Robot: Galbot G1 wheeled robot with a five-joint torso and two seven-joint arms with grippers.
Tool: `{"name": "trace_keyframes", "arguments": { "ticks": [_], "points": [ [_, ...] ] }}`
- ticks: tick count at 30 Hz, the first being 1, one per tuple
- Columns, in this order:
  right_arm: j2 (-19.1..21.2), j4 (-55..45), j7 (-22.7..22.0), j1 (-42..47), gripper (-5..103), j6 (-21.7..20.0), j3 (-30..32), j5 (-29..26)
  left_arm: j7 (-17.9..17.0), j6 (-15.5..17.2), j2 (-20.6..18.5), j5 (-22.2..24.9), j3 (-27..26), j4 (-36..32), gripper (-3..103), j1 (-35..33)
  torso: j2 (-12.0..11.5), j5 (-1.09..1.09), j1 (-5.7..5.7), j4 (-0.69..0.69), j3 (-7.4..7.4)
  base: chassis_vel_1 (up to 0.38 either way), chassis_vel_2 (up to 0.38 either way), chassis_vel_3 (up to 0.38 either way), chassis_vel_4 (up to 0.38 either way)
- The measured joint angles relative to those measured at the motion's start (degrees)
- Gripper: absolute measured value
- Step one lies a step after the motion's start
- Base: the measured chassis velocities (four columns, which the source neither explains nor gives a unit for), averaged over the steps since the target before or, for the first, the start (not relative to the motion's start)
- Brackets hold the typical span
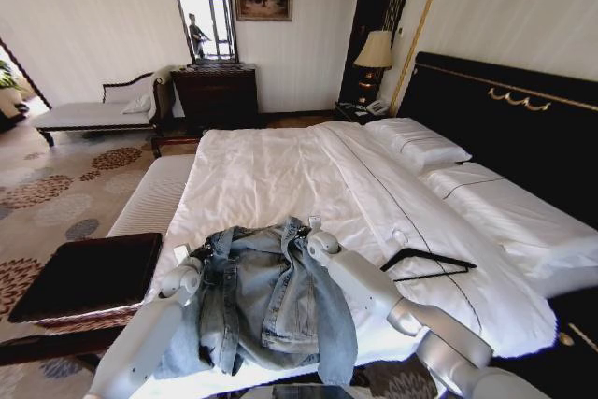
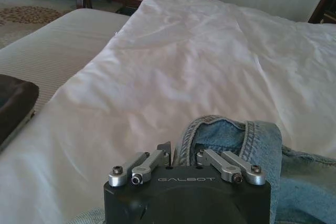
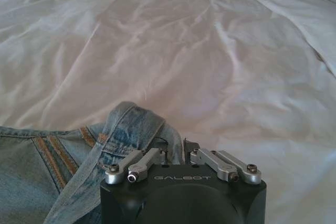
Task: Pick up the clothes from the bed and hang them on the clothes hanger.
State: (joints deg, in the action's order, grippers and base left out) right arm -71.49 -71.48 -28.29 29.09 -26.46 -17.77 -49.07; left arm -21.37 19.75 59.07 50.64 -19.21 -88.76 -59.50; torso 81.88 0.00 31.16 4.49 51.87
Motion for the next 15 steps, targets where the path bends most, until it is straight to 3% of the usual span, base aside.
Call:
{"name": "trace_keyframes", "arguments": {
  "ticks": [2,3,4,6,7,9,11,12,13,15],
  "points": [
    [0.65,-0.93,0.07,0.12,16,-0.02,0.04,-0.24,-0.13,0.26,-0.26,0.16,-0.55,-0.88,25,-0.43,0.00,0.00,0.00,0.00,0.00,0.000,0.000,0.000,0.000],
    [2.12,-2.83,0.07,0.41,21,-0.12,0.20,-0.80,-0.28,0.52,-0.82,0.30,-1.54,-2.55,25,-1.37,0.00,0.00,0.00,0.00,0.00,0.000,0.000,0.000,0.000],
    [4.63,-5.82,0.10,0.89,27,-0.49,0.68,-2.18,-0.36,0.94,-1.98,0.38,-3.23,-6.06,36,-3.52,0.00,0.01,-0.01,0.00,0.00,0.000,0.000,0.000,0.000],
    [8.45,-9.59,0.07,1.84,37,-1.23,2.04,-3.90,-0.04,1.10,-3.34,-0.25,-5.44,-10.82,42,-7.28,0.00,0.01,-0.01,0.01,-0.01,0.000,0.000,0.000,0.000],
    [8.45,-9.59,0.07,1.84,37,-1.23,2.04,-3.90,-0.04,1.10,-3.34,-0.25,-5.44,-10.82,42,-7.28,0.00,0.01,-0.01,0.01,-0.01,0.000,0.000,0.000,0.000],
    [11.03,-12.19,0.08,2.80,48,-1.49,3.54,-4.80,0.63,1.02,-3.91,-1.87,-7.54,-14.75,52,-11.39,0.01,0.01,-0.02,0.03,-0.01,0.000,0.000,0.000,0.000],
    [11.92,-13.09,0.13,3.20,48,-1.50,4.19,-4.97,0.89,0.80,-3.92,-2.67,-8.24,-15.74,52,-12.74,0.00,0.01,-0.02,0.02,-0.01,0.000,0.000,0.000,0.000],
    [13.74,-15.61,0.52,4.64,59,-1.45,5.72,-5.07,1.17,0.33,-3.38,-4.04,-10.51,-18.12,64,-16.09,0.00,0.01,-0.02,0.01,-0.01,0.000,0.000,0.000,0.000],
    [14.54,-17.14,0.89,5.58,59,-1.38,6.47,-4.99,1.33,0.11,-2.78,-4.30,-12.12,-19.44,69,-18.06,0.00,0.01,-0.02,0.02,-0.01,0.000,0.000,0.000,0.000],
    [15.90,-20.16,1.90,7.57,70,-0.83,7.62,-4.05,1.84,-0.28,-1.70,-4.46,-14.91,-21.18,74,-21.23,0.00,-0.01,-0.01,0.01,-0.01,0.000,0.000,0.000,0.000]
  ]
}}
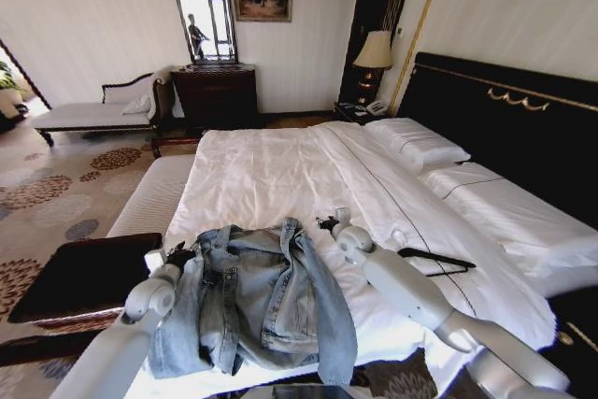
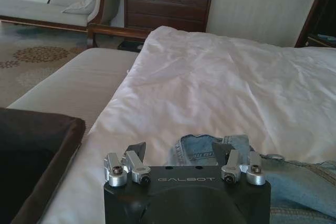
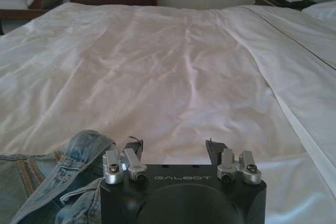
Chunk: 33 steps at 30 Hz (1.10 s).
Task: Pick up the clothes from the bed and hang them on the clothes hanger.
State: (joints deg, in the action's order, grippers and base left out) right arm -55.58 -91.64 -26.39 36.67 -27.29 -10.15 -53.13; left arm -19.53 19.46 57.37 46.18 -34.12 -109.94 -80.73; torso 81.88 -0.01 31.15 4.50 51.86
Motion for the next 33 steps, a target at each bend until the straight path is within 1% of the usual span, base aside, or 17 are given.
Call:
{"name": "trace_keyframes", "arguments": {
  "ticks": [1,2,3,4,5,6,7,8,10,13,17,20,21,24,26,28,33],
  "points": [
    [0.00,0.00,0.00,0.00,70,0.00,0.00,0.00,0.00,0.00,0.00,0.00,0.00,0.00,74,0.00,0.00,0.00,0.00,0.00,0.00,0.000,0.000,0.000,0.000],
    [0.93,-2.64,1.42,2.19,70,0.81,0.98,1.98,0.76,-0.50,1.23,-0.05,-2.70,-1.51,80,-2.80,0.00,0.03,0.00,-0.01,0.00,0.000,0.000,0.000,0.000],
    [1.30,-3.70,2.13,3.32,81,1.37,1.47,3.29,1.19,-0.68,1.85,-0.03,-3.74,-2.16,85,-4.04,0.00,0.03,0.00,-0.02,0.00,0.000,0.000,0.000,0.000],
    [1.74,-5.14,3.31,5.05,86,2.44,2.22,5.46,1.81,-0.94,2.81,0.02,-4.72,-3.00,90,-5.58,0.01,0.03,-0.01,-0.02,-0.01,0.000,0.000,0.000,0.000],
    [2.03,-6.17,4.33,6.42,86,3.29,2.72,6.97,2.32,-1.14,3.56,0.07,-5.00,-3.52,95,-6.47,0.01,0.01,-0.02,-0.02,-0.01,0.000,0.000,0.000,0.000],
    [2.03,-6.17,4.33,6.42,86,3.29,2.72,6.97,2.32,-1.14,3.56,0.07,-5.00,-3.52,95,-6.47,0.01,0.01,-0.02,-0.02,-0.01,0.000,0.000,0.000,0.000],
    [2.35,-7.30,5.58,7.87,91,4.04,3.05,8.08,2.81,-1.27,4.35,0.15,-4.88,-4.00,98,-7.13,0.01,0.01,-0.02,0.00,-0.01,0.000,0.000,0.000,0.000],
    [2.53,-7.90,6.35,8.64,96,4.39,3.06,8.51,3.05,-1.42,4.81,0.15,-4.48,-4.21,98,-7.30,0.01,0.02,-0.02,0.00,-0.01,0.000,0.000,0.000,0.000],
    [2.75,-9.14,8.80,10.12,100,5.60,2.03,10.22,3.38,-1.54,6.12,0.18,-2.49,-4.61,100,-7.31,0.01,0.01,-0.01,0.02,0.00,0.000,0.000,0.000,0.000],
    [2.64,-9.30,10.23,10.01,100,6.43,0.55,11.89,3.63,-1.55,6.89,-0.63,-1.26,-4.80,100,-7.36,0.00,0.01,0.00,0.02,0.00,0.000,0.000,0.000,0.000],
    [1.97,-8.82,11.37,7.49,100,7.13,-3.70,15.23,4.39,-2.01,8.50,-4.41,-1.38,-4.77,100,-9.42,0.01,-0.01,0.01,0.02,0.00,0.000,0.000,0.000,0.000],
    [-0.17,-5.47,11.56,4.22,100,8.39,-8.75,20.84,5.84,-4.45,11.22,-8.12,-4.81,-3.97,100,-13.44,0.00,0.00,0.01,-0.03,0.00,0.000,0.000,0.000,0.000],
    [-0.17,-5.47,11.56,4.22,100,8.39,-8.75,20.84,5.84,-4.45,11.22,-8.12,-4.81,-3.97,100,-13.44,0.00,0.00,0.01,-0.03,0.00,0.000,0.000,0.000,0.000],
    [-2.93,-1.30,11.60,2.55,100,9.81,-13.06,25.62,7.41,-7.44,13.45,-9.44,-8.40,-3.68,100,-17.99,0.00,0.01,0.01,-0.02,0.00,0.000,0.000,0.000,0.000],
    [-3.69,-0.11,11.60,2.30,100,10.35,-14.01,27.01,7.91,-8.21,13.93,-10.24,-8.88,-3.81,100,-19.23,0.00,0.01,0.01,-0.01,0.01,0.000,0.000,0.000,0.000],
    [-5.52,2.11,11.63,2.08,100,11.36,-15.55,29.61,8.75,-9.88,15.02,-12.33,-9.42,-4.49,100,-21.73,-0.01,0.01,0.01,-0.01,0.01,0.000,0.000,0.000,0.000],
    [-9.29,3.49,11.33,1.94,100,11.07,-17.65,29.88,9.28,-10.73,16.56,-12.84,-9.52,-5.67,100,-23.85,0.00,0.00,0.00,0.01,0.01,0.000,0.000,0.000,0.000]
  ]
}}
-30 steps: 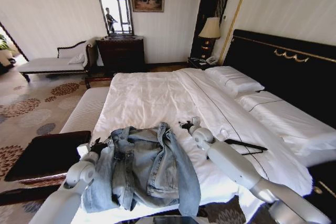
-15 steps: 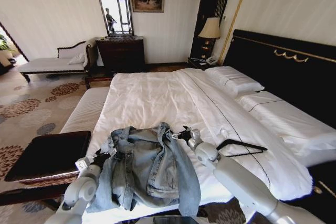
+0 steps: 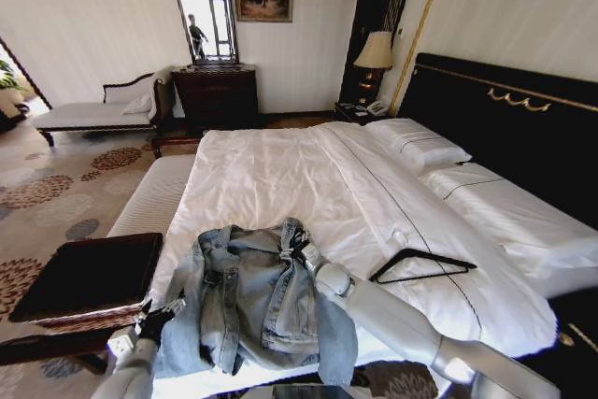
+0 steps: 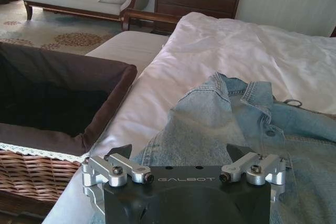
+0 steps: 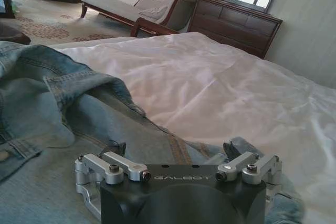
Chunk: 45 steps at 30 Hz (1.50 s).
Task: Pick up the clothes from the bed and hang them on the clothes hanger.
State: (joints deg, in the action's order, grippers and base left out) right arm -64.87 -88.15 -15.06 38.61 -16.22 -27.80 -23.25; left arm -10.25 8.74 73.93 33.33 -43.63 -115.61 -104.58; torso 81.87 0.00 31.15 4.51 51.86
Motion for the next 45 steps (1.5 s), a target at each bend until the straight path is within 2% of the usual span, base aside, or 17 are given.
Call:
{"name": "trace_keyframes", "arguments": {
  "ticks": [2,3,7,9,11,15,25,27,29,32,34,37,38,41,44,45],
  "points": [
    [-3.29,2.01,-0.77,-0.52,100,-0.50,-1.11,-0.24,0.11,-0.07,0.42,-0.02,0.08,-0.09,100,-0.24,0.00,-0.01,0.00,-0.01,0.00,0.000,0.000,0.000,0.000],
    [-3.29,2.01,-0.77,-0.52,100,-0.50,-1.11,-0.24,0.11,-0.07,0.42,-0.02,0.08,-0.09,100,-0.24,0.00,-0.01,0.00,-0.01,0.00,0.000,0.000,0.000,0.000],
    [-7.50,6.58,-3.41,-1.68,100,-1.33,-2.56,0.26,0.14,-0.04,0.55,0.04,0.30,-0.45,100,0.28,0.00,0.00,0.00,-0.02,0.00,0.000,0.000,0.000,0.000],
    [-7.94,7.54,-3.94,-1.86,103,-1.56,-2.57,0.96,0.13,0.07,0.60,0.04,0.37,-0.66,100,0.50,0.00,0.00,0.00,-0.02,0.00,0.000,0.000,0.000,0.000],
    [-8.04,8.94,-5.31,-1.97,99,-1.97,-2.55,2.45,0.12,0.32,0.80,-0.11,0.60,-1.05,100,1.08,0.00,0.00,0.00,0.00,0.00,0.000,0.000,0.000,0.000],
    [-7.79,10.18,-7.15,-2.01,97,-2.47,-1.75,3.40,0.07,0.69,1.03,-0.24,1.20,-1.34,100,1.60,0.00,0.00,0.00,0.00,0.00,0.000,0.000,0.000,0.000],
    [-9.87,16.48,-7.93,-3.33,96,-3.04,-2.11,6.65,-0.30,1.46,0.65,-0.44,2.67,-1.60,100,3.08,-0.01,0.01,0.00,-0.02,0.00,0.000,0.000,0.000,0.000],
    [-10.11,17.26,-8.58,-3.52,91,-3.49,-2.15,7.03,-0.38,1.59,0.57,-0.32,2.73,-1.76,100,3.20,0.00,0.00,0.00,-0.02,0.00,0.000,0.000,0.000,0.000],
    [-10.16,17.42,-8.87,-3.57,91,-3.73,-2.08,6.96,-0.38,1.64,0.55,-0.24,2.74,-1.83,100,3.20,0.00,0.00,0.00,-0.02,0.00,0.000,0.000,0.000,0.000],
    [-10.06,17.70,-9.60,-3.90,78,-4.97,-1.54,4.96,-0.57,1.82,0.49,0.28,2.69,-2.05,100,3.24,0.00,0.00,0.00,-0.02,0.00,0.000,0.000,0.000,0.000],
    [-10.01,17.71,-9.73,-3.94,78,-5.15,-1.47,4.50,-0.59,1.84,0.48,0.37,2.67,-2.08,100,3.24,0.00,0.00,0.00,-0.02,0.00,0.000,0.000,0.000,0.000],
    [-9.62,17.28,-10.53,-3.91,62,-5.46,-0.60,2.47,-0.68,1.91,0.31,0.94,2.44,-2.39,100,3.16,0.00,0.01,0.00,-0.01,0.00,0.000,0.000,0.000,0.000],
    [-9.62,17.28,-10.53,-3.91,62,-5.46,-0.60,2.47,-0.68,1.91,0.31,0.94,2.44,-2.39,100,3.16,0.00,0.01,0.00,-0.01,0.00,0.000,0.000,0.000,0.000],
    [-8.60,15.58,-11.07,-3.54,45,-5.98,-0.38,0.96,-0.75,1.93,0.28,1.29,2.28,-2.47,100,3.05,0.00,0.00,0.00,-0.02,0.00,0.000,0.000,0.000,0.000],
    [-8.01,14.83,-11.21,-3.23,40,-6.05,-0.15,0.37,-0.76,1.93,0.29,1.45,2.24,-2.52,100,3.06,0.00,0.01,0.00,-0.01,0.00,0.000,0.000,0.000,0.000],
    [-7.75,14.42,-11.40,-3.05,35,-6.15,0.07,-0.22,-0.77,1.93,0.31,1.50,2.22,-2.59,100,3.06,0.00,0.00,0.00,-0.02,0.00,0.000,0.000,0.000,0.000]
  ]
}}
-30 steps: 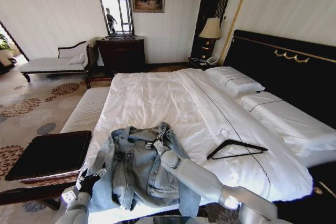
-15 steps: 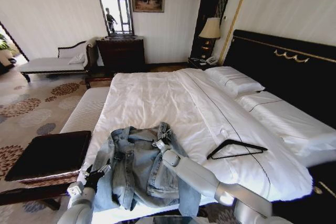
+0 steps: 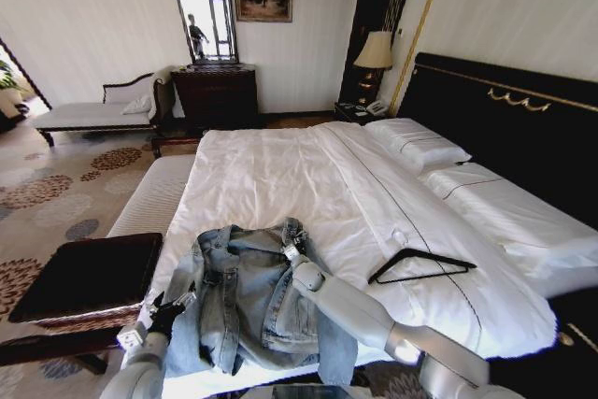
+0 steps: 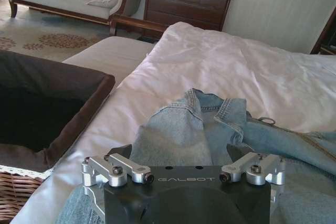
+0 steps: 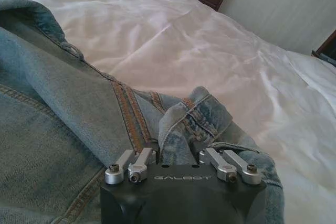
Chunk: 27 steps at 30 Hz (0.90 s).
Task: Pick up the clothes from the bed and hang them on the clothes hanger.
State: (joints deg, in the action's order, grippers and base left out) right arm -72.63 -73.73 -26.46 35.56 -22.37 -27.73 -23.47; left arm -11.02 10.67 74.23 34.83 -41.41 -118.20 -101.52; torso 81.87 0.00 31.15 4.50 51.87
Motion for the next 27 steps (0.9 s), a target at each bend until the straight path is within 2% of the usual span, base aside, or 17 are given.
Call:
{"name": "trace_keyframes", "arguments": {
  "ticks": [2,4,5,6,7,8,9,10,11,12,14,22,27],
  "points": [
    [0.75,-2.04,-1.15,0.57,24,-0.87,0.71,-3.25,-0.02,0.00,0.03,0.09,-0.02,-0.17,100,-0.04,0.00,0.00,0.00,0.00,0.00,0.000,0.000,0.000,0.000],
    [1.02,-2.82,-1.56,0.77,24,-1.21,0.96,-4.42,-0.02,0.00,0.05,0.10,-0.02,-0.21,100,-0.07,0.00,0.01,0.00,0.00,0.00,0.000,0.000,0.000,0.000],
    [1.80,-4.85,-2.54,1.30,19,-1.99,1.61,-7.54,-0.03,0.00,0.09,0.11,-0.03,-0.27,100,-0.15,0.00,0.01,0.00,0.00,0.00,0.000,0.000,0.000,0.000],
    [1.94,-5.18,-2.73,1.38,19,-2.11,1.72,-8.10,-0.03,0.00,0.11,0.12,-0.03,-0.28,100,-0.16,0.00,0.01,0.00,0.00,0.00,0.000,0.000,0.000,0.000],
    [3.68,-9.11,-4.60,2.46,8,-3.35,3.21,-14.27,-0.07,0.00,0.21,0.13,-0.04,-0.30,100,-0.19,0.00,0.00,0.00,-0.01,0.00,0.000,0.000,0.000,0.000],
    [4.61,-11.30,-5.66,3.14,3,-4.06,4.18,-18.08,-0.09,0.00,0.25,0.14,-0.03,-0.30,100,-0.19,0.00,0.00,0.00,0.00,0.00,0.000,0.000,0.000,0.000],
    [5.53,-13.55,-6.65,3.83,2,-4.79,5.12,-21.77,-0.08,0.00,0.29,0.15,-0.02,-0.30,100,-0.17,0.00,0.01,0.00,0.00,0.00,0.000,0.000,0.000,0.000],
    [5.53,-13.55,-6.65,3.83,2,-4.79,5.12,-21.77,-0.08,0.00,0.29,0.15,-0.02,-0.30,100,-0.17,0.00,0.01,0.00,0.00,0.00,0.000,0.000,0.000,0.000],
    [6.31,-15.45,-7.44,4.41,2,-5.31,5.91,-24.44,-0.10,0.00,0.30,0.15,-0.03,-0.30,100,-0.15,0.00,0.01,0.00,0.01,0.00,0.000,0.000,0.000,0.000],
    [8.43,-19.36,-8.60,5.67,2,-6.08,7.51,-29.45,-0.16,0.00,0.33,0.16,0.00,-0.27,100,-0.05,0.00,0.01,0.00,0.00,0.00,0.000,0.000,0.000,0.000],
    [11.56,-24.52,-9.12,7.85,2,-6.57,9.33,-34.04,-0.17,0.00,0.36,0.16,0.13,-0.12,100,0.05,0.00,0.00,0.00,0.02,-0.01,0.000,0.000,0.000,0.000],
    [16.99,-35.83,-7.83,16.84,2,-7.46,16.13,-42.03,-0.20,0.00,0.68,0.06,0.79,0.14,100,0.21,0.00,0.01,0.00,0.02,-0.01,0.000,0.000,0.000,0.000],
    [17.97,-36.67,-5.59,20.14,2,-8.41,17.03,-40.19,-0.36,0.01,0.62,-0.08,1.42,0.30,100,0.59,0.01,0.01,-0.01,0.01,-0.01,0.000,0.000,0.000,0.000]
  ]
}}
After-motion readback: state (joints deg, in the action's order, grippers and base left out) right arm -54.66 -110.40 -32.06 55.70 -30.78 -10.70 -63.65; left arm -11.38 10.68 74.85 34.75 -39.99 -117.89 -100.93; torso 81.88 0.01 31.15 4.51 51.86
